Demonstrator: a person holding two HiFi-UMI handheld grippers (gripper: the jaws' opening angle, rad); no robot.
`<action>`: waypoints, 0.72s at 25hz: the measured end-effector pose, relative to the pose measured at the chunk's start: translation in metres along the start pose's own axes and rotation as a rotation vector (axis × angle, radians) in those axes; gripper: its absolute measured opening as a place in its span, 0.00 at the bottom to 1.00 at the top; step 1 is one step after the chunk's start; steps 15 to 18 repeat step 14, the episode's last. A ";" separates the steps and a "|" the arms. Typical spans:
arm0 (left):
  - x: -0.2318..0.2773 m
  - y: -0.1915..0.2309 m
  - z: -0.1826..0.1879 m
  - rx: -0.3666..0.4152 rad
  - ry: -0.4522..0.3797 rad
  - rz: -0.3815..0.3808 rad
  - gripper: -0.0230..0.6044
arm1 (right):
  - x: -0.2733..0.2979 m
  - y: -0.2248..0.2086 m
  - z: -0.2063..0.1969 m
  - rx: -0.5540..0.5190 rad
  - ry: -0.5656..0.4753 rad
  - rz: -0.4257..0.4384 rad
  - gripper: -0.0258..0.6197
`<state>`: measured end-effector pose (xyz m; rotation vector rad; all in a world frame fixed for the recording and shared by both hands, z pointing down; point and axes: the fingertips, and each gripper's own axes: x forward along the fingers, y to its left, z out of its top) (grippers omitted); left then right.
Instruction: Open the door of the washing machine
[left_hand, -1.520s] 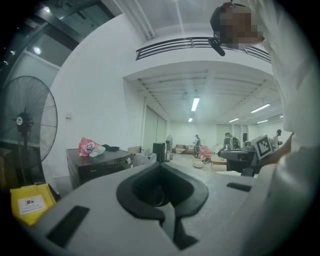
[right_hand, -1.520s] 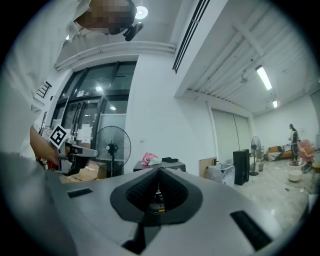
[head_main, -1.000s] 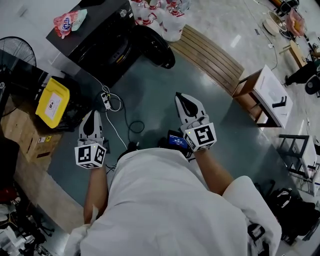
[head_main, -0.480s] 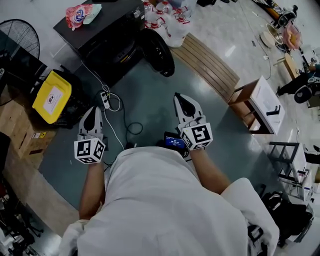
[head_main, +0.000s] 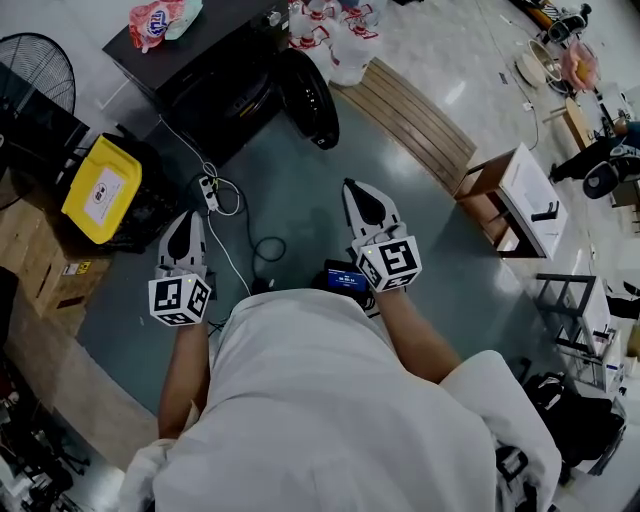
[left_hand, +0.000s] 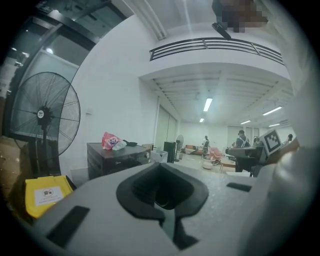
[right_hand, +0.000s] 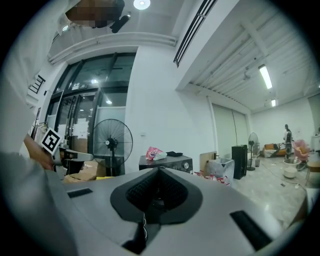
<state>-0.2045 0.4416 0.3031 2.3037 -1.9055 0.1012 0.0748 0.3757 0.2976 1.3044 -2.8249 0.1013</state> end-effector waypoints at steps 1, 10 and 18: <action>-0.002 0.003 0.002 -0.002 -0.006 0.007 0.05 | 0.001 0.001 0.000 0.001 0.002 -0.001 0.09; -0.007 0.007 0.003 -0.019 -0.010 0.006 0.05 | 0.006 0.013 -0.003 0.005 0.000 0.016 0.09; -0.007 0.000 0.003 -0.027 -0.011 0.003 0.05 | 0.003 0.011 0.001 0.001 -0.008 0.022 0.09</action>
